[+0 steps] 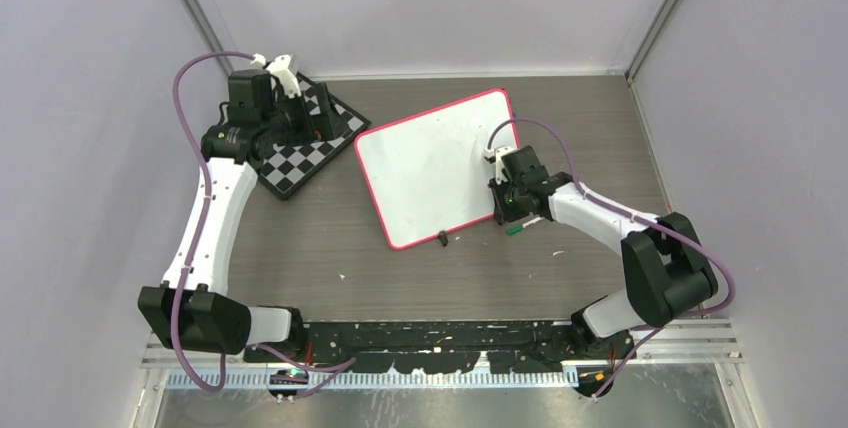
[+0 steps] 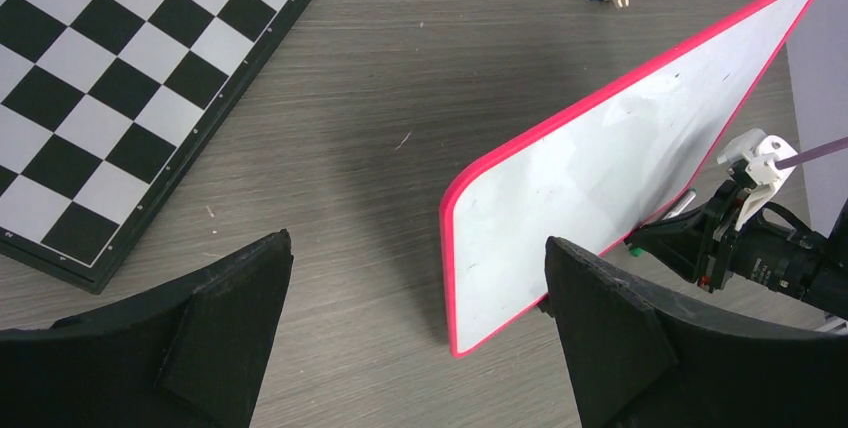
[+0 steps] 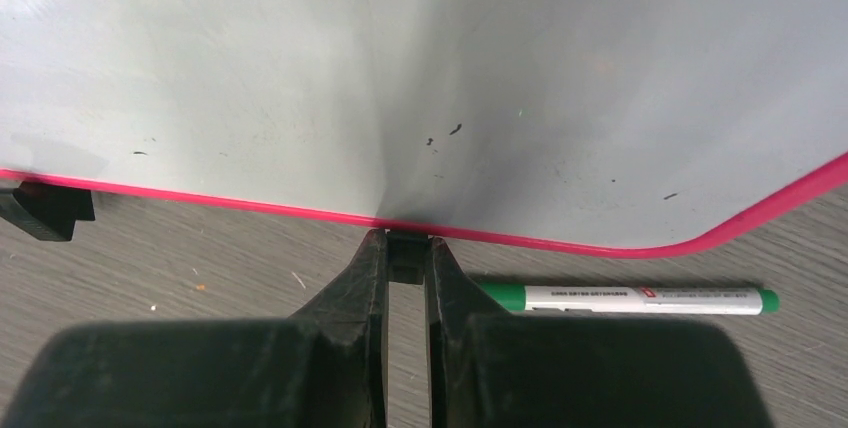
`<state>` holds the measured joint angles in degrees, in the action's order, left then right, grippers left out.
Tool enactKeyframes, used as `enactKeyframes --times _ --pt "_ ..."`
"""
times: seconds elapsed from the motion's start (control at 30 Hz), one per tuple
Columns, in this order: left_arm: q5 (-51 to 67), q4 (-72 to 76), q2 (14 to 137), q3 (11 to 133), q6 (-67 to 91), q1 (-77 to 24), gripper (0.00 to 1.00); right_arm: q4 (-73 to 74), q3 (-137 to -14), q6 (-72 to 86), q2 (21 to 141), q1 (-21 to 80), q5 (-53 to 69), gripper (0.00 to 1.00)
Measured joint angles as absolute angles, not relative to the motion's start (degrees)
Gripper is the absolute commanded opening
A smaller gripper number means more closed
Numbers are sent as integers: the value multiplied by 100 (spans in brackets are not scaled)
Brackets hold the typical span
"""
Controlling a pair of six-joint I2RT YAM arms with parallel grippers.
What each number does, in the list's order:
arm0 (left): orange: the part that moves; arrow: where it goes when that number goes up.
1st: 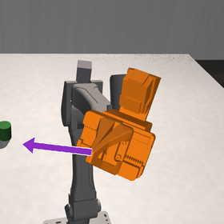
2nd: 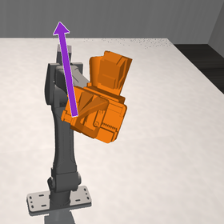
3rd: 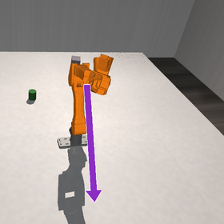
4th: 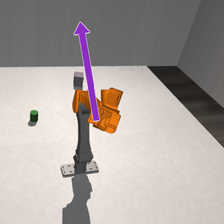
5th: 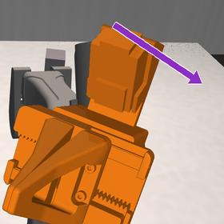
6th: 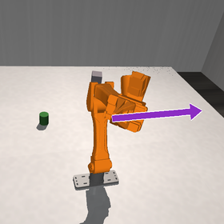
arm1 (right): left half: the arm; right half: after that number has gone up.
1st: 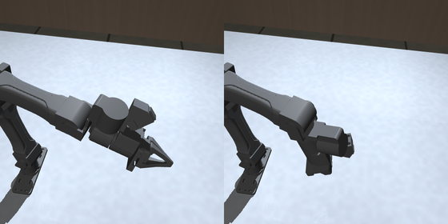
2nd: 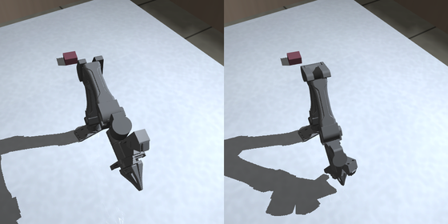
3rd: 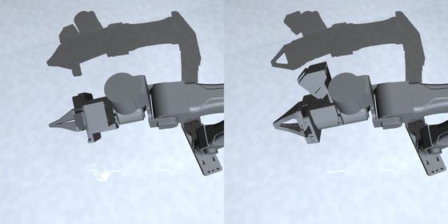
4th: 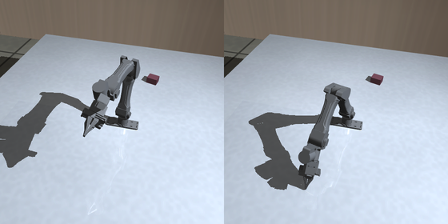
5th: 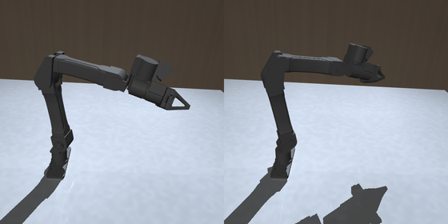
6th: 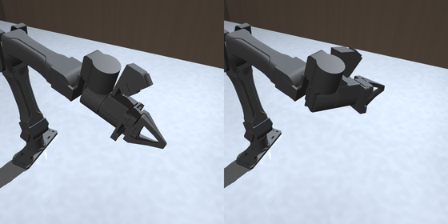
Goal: Write a sentence on the whiteboard
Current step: Move the whiteboard to the center of the board, then pick up the whiteboard marker from the center of the board.
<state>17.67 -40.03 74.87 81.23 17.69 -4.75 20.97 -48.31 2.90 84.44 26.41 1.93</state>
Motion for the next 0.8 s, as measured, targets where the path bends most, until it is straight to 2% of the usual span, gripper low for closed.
enactKeyframes --times 0.2,0.43,0.53,0.8 --pt "1813 -3999 7485 8119 1765 -475 100 2252 -4818 178 8381 2648 336 48" --pt "1925 -4001 7485 8119 1734 -473 100 3050 -5015 -325 8224 2652 716 85" --pt "2005 -3999 7485 8119 1691 -473 100 3428 -5085 -795 7734 2650 950 92" --pt "2379 -3955 7485 8119 1439 -473 100 4397 -5328 -2707 7172 2650 1046 92"
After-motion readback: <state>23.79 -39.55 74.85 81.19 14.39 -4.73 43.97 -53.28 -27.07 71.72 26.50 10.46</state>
